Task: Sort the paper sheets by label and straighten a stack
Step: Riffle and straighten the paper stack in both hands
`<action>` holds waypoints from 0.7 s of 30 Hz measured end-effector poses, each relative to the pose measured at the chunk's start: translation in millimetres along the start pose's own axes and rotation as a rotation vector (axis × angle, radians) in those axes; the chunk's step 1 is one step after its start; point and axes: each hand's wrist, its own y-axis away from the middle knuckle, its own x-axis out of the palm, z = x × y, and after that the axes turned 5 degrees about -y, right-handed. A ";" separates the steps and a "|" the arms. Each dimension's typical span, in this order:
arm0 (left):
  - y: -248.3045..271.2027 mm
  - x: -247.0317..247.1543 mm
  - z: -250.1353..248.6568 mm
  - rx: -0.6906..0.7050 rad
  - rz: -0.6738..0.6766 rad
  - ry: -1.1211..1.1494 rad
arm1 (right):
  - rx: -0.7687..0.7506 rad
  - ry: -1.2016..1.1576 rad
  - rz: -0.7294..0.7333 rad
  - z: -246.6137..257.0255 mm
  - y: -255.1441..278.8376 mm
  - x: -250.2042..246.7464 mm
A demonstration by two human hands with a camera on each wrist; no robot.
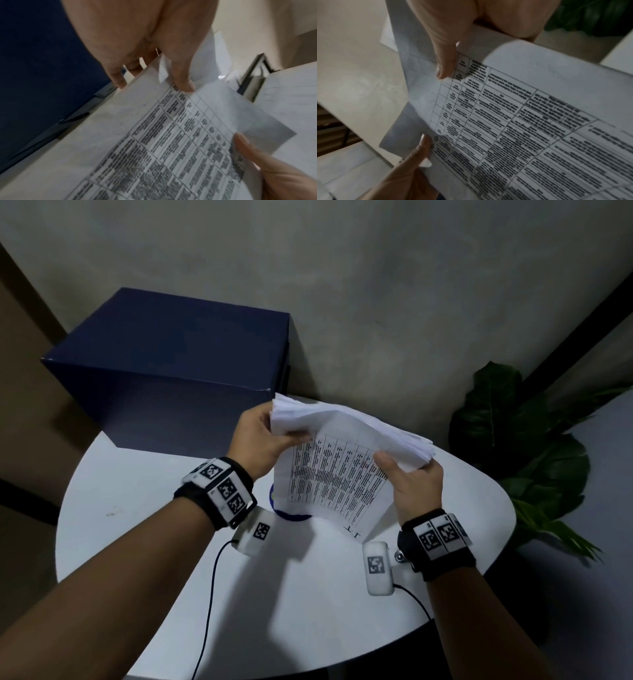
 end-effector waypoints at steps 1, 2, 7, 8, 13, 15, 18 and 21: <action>2.7 1.1 -3.2 0.038 -0.028 0.019 | -0.014 -0.027 -0.034 2.1 0.6 -0.5; 5.9 1.9 -4.1 0.067 -0.046 0.048 | -0.029 -0.047 -0.058 2.9 2.2 -1.4; 28.7 7.7 13.0 0.061 0.038 -0.023 | -0.096 -0.045 -0.051 -2.4 16.1 0.4; 30.5 9.3 15.7 0.049 0.045 0.000 | -0.153 -0.074 -0.072 0.3 16.1 3.7; 30.1 17.5 15.0 0.068 -0.062 0.142 | -0.302 -0.086 -0.232 9.4 5.4 12.4; 28.2 20.3 16.3 0.050 -0.098 0.148 | -0.259 -0.101 -0.187 3.2 2.2 8.7; 23.1 26.6 25.8 -0.029 -0.073 0.137 | -0.102 -0.059 -0.102 -12.8 4.0 5.0; 20.9 33.4 26.2 -0.074 -0.101 0.142 | 0.008 -0.059 -0.133 -22.4 5.4 8.1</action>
